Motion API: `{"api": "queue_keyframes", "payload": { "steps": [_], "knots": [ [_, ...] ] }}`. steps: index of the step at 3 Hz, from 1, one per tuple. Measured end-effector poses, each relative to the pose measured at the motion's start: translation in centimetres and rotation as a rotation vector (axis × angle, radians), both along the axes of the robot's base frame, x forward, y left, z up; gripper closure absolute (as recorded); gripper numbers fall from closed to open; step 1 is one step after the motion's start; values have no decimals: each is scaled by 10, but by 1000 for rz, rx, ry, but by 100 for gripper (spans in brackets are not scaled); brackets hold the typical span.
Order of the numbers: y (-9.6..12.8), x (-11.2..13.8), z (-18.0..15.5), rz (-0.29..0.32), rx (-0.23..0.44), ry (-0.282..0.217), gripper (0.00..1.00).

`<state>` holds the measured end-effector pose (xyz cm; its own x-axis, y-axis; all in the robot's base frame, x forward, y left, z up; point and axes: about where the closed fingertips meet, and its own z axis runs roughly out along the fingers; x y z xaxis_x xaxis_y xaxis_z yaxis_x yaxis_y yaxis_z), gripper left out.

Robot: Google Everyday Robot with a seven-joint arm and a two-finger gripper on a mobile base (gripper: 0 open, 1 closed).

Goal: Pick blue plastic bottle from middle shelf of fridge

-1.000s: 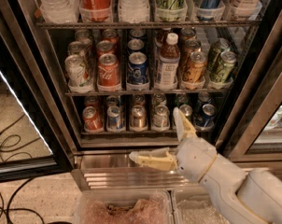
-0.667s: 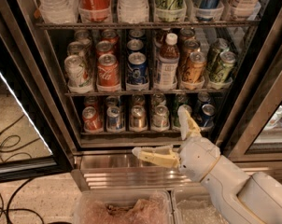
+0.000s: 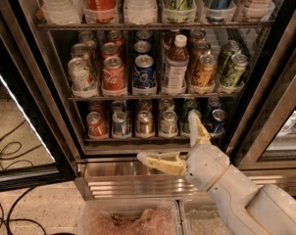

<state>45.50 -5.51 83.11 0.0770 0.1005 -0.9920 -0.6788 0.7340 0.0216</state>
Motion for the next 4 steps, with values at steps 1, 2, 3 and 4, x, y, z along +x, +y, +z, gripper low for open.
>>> {"api": "queue_keyframes", "payload": {
  "steps": [1,2,3,4],
  "knots": [
    [-11,-11,11,-102,-12,-67,0],
    [-12,-10,28,-122,29,-83,0],
    [-12,-10,28,-122,29,-83,0],
    [-15,-8,25,-147,17,-83,0]
  ]
}}
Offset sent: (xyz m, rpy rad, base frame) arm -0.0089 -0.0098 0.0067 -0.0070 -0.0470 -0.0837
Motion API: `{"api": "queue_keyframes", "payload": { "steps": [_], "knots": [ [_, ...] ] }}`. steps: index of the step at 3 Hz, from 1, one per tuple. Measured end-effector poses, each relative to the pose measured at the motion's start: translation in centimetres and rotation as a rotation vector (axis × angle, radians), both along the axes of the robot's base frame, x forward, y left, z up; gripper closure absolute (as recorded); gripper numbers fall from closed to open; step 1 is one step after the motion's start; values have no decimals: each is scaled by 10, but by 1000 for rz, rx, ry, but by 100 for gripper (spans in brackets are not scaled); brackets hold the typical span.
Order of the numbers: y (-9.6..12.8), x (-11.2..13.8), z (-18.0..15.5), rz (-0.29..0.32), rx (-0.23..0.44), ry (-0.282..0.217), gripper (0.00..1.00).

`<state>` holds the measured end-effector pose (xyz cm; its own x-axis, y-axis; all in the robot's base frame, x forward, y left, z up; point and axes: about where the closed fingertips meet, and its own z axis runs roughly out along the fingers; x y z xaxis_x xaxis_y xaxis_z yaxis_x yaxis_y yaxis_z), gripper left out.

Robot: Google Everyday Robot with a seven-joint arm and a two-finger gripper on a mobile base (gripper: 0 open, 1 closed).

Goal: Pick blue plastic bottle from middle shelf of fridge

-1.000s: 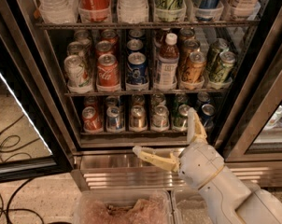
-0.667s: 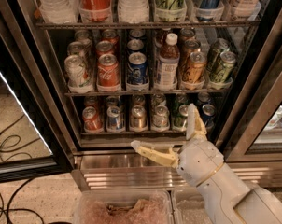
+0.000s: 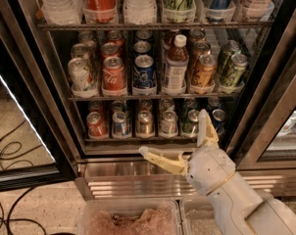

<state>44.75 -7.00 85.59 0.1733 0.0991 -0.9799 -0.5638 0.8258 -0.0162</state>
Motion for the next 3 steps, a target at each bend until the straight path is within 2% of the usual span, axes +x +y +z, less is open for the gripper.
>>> {"api": "queue_keyframes", "payload": {
  "steps": [1,2,3],
  "knots": [
    [-13,9,-5,-77,-26,-12,0],
    [-40,26,-26,-225,-58,-10,0],
    [-35,26,-23,-199,-47,-20,0]
  ]
}}
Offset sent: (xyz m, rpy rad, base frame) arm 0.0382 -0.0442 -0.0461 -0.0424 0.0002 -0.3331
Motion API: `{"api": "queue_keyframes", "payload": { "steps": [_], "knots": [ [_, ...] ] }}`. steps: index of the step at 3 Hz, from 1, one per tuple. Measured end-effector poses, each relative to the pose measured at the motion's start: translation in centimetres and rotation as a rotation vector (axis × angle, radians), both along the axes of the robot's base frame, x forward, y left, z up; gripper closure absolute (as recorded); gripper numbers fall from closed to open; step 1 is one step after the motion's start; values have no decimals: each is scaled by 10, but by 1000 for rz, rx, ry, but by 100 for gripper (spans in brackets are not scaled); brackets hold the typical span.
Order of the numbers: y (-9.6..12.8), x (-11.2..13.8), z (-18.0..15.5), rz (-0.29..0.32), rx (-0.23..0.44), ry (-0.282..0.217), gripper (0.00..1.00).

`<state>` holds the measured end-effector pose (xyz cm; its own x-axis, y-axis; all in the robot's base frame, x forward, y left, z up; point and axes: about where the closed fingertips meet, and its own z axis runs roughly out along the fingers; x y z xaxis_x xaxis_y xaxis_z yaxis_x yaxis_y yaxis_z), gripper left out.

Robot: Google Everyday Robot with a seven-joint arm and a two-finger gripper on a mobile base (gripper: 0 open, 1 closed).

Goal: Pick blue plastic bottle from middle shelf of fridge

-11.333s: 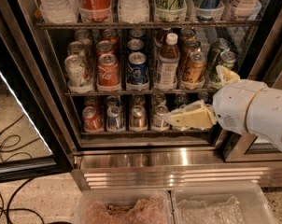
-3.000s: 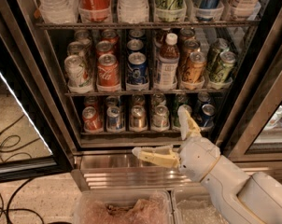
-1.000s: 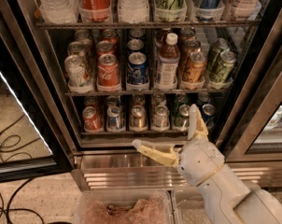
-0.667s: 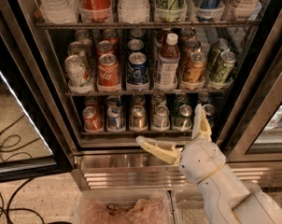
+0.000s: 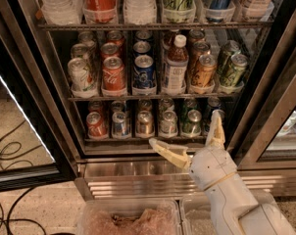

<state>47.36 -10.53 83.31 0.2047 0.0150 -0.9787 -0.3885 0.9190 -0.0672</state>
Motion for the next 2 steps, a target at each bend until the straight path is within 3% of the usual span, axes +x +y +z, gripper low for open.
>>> {"api": "queue_keyframes", "payload": {
  "steps": [2],
  "knots": [
    [22,17,6,41,10,-29,0]
  ]
}}
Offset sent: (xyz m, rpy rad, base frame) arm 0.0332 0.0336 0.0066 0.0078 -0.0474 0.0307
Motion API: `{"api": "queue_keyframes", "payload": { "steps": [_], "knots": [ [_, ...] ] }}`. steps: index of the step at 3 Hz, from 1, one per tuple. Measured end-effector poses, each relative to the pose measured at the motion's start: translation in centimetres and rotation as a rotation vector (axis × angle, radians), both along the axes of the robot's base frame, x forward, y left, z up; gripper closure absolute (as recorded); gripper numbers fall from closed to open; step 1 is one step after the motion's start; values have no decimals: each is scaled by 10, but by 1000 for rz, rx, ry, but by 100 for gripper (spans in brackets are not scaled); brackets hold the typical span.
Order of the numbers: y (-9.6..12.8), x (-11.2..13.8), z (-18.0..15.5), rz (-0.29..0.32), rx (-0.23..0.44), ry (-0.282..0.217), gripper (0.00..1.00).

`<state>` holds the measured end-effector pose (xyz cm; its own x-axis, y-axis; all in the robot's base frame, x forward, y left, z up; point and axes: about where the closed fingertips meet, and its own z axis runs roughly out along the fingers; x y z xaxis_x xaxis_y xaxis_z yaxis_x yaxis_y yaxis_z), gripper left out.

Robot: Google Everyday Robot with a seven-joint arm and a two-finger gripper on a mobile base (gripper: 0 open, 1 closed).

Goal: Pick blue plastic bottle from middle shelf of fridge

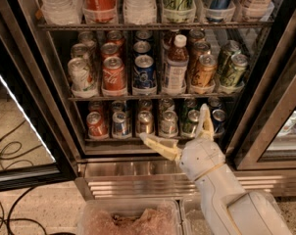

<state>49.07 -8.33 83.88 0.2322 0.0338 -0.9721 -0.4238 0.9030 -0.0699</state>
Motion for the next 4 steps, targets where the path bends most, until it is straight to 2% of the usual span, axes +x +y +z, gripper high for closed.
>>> {"api": "queue_keyframes", "payload": {
  "steps": [1,2,3,4],
  "knots": [
    [4,12,4,-38,7,-19,0],
    [3,23,7,-127,30,-29,0],
    [-14,28,8,-206,-10,-53,0],
    [-14,28,8,-206,-10,-53,0]
  ]
}}
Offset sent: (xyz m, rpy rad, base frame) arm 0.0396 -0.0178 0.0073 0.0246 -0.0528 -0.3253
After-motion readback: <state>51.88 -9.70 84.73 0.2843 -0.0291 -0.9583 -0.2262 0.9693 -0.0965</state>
